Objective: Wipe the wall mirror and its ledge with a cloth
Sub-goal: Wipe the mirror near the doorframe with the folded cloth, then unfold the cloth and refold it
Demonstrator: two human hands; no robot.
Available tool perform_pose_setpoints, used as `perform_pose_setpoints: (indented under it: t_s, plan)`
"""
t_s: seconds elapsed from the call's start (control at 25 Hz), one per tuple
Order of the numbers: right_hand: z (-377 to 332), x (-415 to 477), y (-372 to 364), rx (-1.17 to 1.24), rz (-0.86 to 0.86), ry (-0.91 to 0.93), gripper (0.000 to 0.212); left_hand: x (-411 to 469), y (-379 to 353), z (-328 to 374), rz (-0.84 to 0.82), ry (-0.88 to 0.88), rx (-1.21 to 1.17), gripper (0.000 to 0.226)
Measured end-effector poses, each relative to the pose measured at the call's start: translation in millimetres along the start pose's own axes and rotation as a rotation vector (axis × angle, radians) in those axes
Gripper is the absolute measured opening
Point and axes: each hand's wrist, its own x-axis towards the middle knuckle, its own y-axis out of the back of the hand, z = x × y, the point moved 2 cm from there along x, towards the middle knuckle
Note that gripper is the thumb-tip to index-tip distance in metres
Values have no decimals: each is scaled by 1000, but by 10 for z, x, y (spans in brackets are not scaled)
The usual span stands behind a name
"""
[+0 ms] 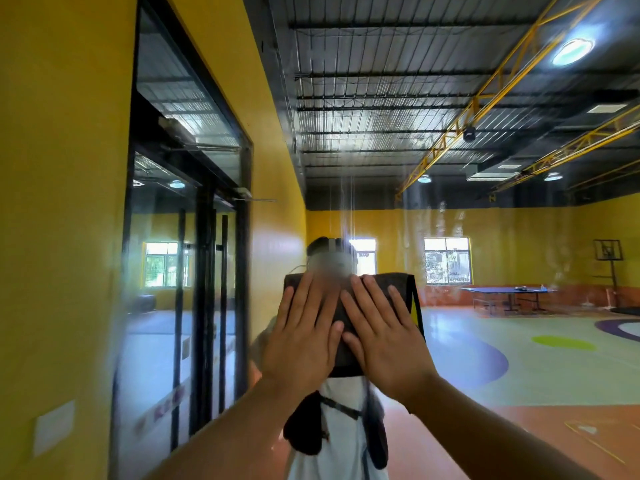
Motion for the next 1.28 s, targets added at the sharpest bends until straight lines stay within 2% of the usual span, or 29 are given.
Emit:
perform_pose_setpoints:
  t_s: [0.24,0.4,0.56,0.64,0.72,0.8,1.0,1.12,1.2,1.28]
  plan:
    - [70,125,35,-1,-17,1,61,149,54,-65,-20,-37,25,63]
    - [149,121,124,29,-68,44,64,108,81,-143,-17,-75,-55,61]
    - [163,75,160,61,-96,27,61,-279,52,-141,63,-391,56,56]
    - [100,24,192,90,-108,-14,59,-381,112,-137,130,-447,57,46]
    - [60,-34,237,130,-116,-38,56,-379,179,-123,184,-424,-49,28]
    - [54,-89,282,185,-152,-47,54,-344,215,-103,169,-406,-162,16]
    - [53,-525,550,365,-214,-68,55,-372,434,11,42,-242,-392,16]
    - [-37,-966,799,379,-303,-81,53,-628,530,211,-147,-101,-637,10]
    - [-123,-1300,887,455,-387,-197,44,-882,540,414,-297,-13,-769,11]
    - [-215,-1646,958,608,-555,-375,39,-1194,560,625,-428,103,-882,11]
